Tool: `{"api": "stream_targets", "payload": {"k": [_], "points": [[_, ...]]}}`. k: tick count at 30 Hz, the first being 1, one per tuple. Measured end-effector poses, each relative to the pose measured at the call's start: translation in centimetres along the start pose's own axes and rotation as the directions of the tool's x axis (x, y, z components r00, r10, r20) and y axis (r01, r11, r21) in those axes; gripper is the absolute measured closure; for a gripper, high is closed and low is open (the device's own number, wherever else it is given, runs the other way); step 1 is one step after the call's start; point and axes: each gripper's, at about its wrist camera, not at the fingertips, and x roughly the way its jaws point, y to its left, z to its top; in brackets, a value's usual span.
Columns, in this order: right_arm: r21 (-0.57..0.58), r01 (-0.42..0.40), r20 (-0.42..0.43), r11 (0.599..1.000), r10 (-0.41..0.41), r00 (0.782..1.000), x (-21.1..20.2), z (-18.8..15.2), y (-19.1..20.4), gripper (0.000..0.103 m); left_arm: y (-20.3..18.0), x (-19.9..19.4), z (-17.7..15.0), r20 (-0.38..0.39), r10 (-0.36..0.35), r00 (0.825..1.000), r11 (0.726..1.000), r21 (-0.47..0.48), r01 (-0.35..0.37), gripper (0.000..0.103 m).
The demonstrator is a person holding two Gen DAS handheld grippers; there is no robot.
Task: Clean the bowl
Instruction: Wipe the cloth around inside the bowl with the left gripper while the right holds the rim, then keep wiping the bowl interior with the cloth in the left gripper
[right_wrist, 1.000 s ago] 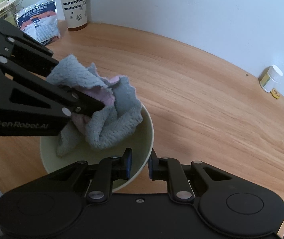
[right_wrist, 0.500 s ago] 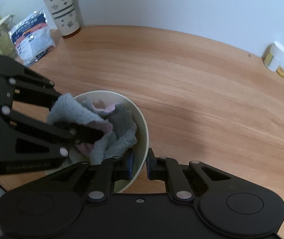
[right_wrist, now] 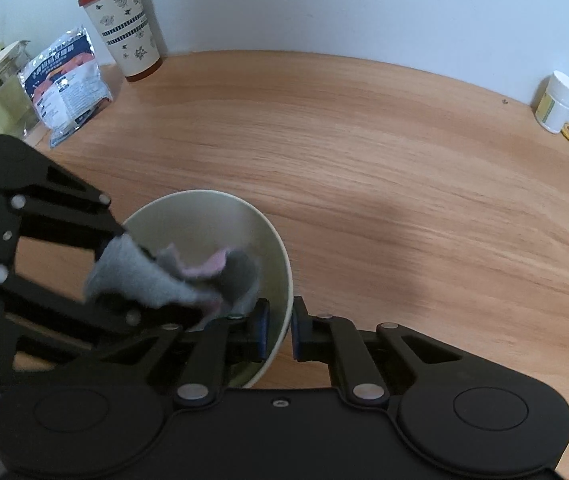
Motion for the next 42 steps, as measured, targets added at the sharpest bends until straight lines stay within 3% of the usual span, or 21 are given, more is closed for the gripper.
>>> {"api": "stream_targets", "payload": {"k": [8, 12, 15, 21, 28, 32, 37, 42], "points": [[0.028, -0.018, -0.015, 0.999, 0.018, 1.000, -0.1, 0.1, -0.5, 0.092, 0.3, -2.6, 0.6, 0.009, -0.139, 0.990, 0.989, 0.049, 0.139, 0.084], [0.046, -0.029, -0.027, 0.999, 0.030, 0.999, -0.1, 0.2, -0.7, 0.093, -0.6, -2.1, 0.3, -0.001, -0.154, 0.988, 0.982, 0.112, 0.153, 0.084], [0.095, -0.053, -0.038, 0.994, 0.057, 0.998, 0.0, 0.2, -1.1, 0.093, -0.8, -1.1, 0.3, -0.015, -0.182, 0.983, 0.977, 0.108, 0.183, 0.084], [0.127, -0.063, -0.056, 0.990, 0.070, 0.996, 0.1, 0.0, -1.2, 0.093, -2.1, 0.8, 0.4, -0.060, -0.155, 0.986, 0.967, 0.194, 0.164, 0.084], [0.118, -0.052, -0.066, 0.992, 0.060, 0.996, 0.2, -0.1, -0.8, 0.090, -3.0, 1.8, 0.2, -0.075, -0.135, 0.988, 0.965, 0.217, 0.148, 0.084], [0.133, -0.047, -0.068, 0.990, 0.056, 0.996, 0.1, -0.1, -1.0, 0.090, -2.5, 2.7, 0.5, -0.059, -0.139, 0.989, 0.979, 0.140, 0.146, 0.083], [0.156, -0.046, -0.068, 0.987, 0.058, 0.996, 0.0, -0.2, -1.5, 0.089, -2.9, 2.9, 0.4, -0.050, -0.100, 0.994, 0.986, 0.127, 0.105, 0.083], [0.102, -0.019, -0.064, 0.995, 0.025, 0.998, 0.1, -0.2, -0.8, 0.089, -2.8, 3.0, 0.7, -0.084, -0.043, 0.996, 0.992, 0.111, 0.052, 0.083]]}}
